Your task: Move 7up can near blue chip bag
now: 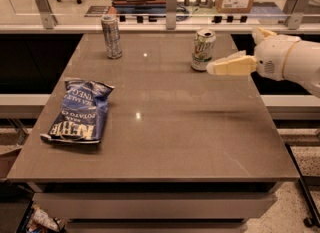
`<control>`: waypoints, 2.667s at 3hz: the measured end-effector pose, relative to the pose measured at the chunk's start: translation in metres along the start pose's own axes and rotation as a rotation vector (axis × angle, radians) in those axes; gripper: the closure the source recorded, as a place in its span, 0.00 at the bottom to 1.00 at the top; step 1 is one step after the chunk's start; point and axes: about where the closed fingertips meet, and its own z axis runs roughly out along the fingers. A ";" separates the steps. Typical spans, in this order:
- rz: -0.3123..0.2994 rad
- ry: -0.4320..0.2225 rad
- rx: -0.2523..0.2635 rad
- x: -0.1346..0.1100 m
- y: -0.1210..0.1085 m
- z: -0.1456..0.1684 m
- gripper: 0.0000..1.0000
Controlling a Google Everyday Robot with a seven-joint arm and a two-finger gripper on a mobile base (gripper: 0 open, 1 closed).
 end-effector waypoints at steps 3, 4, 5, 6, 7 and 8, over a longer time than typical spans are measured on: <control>0.068 -0.065 -0.040 0.025 -0.042 0.045 0.00; 0.099 -0.064 -0.063 0.035 -0.054 0.064 0.00; 0.117 -0.068 -0.081 0.036 -0.060 0.084 0.00; 0.106 -0.081 -0.099 0.028 -0.058 0.099 0.00; 0.094 -0.095 -0.115 0.020 -0.054 0.111 0.00; 0.109 -0.105 -0.137 0.025 -0.046 0.125 0.18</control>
Offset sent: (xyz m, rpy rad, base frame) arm 0.0653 -0.0186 -0.0273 0.1071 -0.0170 0.0268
